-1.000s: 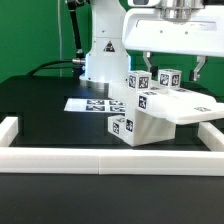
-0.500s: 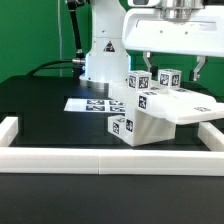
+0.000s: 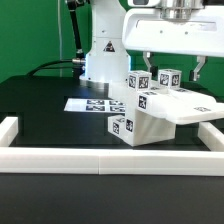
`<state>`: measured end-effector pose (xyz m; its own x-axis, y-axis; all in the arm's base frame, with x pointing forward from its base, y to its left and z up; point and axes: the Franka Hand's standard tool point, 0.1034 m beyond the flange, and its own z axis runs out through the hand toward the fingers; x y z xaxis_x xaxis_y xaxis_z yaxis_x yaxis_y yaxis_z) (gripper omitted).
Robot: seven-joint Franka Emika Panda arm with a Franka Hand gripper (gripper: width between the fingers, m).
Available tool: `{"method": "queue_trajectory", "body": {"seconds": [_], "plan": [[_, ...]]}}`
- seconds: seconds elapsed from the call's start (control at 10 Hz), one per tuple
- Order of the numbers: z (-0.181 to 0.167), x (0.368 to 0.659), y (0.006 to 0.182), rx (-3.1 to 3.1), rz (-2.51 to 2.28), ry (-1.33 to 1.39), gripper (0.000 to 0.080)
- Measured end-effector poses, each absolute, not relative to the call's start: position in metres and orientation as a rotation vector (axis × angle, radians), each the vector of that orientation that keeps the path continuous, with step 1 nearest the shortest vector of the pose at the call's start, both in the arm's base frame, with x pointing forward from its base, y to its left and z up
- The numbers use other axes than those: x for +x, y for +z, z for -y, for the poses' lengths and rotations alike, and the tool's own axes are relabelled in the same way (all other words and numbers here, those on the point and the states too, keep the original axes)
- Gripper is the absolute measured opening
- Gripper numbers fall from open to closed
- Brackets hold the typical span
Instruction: Assemble chair
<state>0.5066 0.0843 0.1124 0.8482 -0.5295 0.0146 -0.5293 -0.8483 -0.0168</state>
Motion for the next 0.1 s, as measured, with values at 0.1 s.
{"method": "queue_trajectory", "body": {"seconds": [0.1], "plan": [[-0.0843,0.5066,0.1124,-3.008,-0.862,-0.029,0.0649]]}}
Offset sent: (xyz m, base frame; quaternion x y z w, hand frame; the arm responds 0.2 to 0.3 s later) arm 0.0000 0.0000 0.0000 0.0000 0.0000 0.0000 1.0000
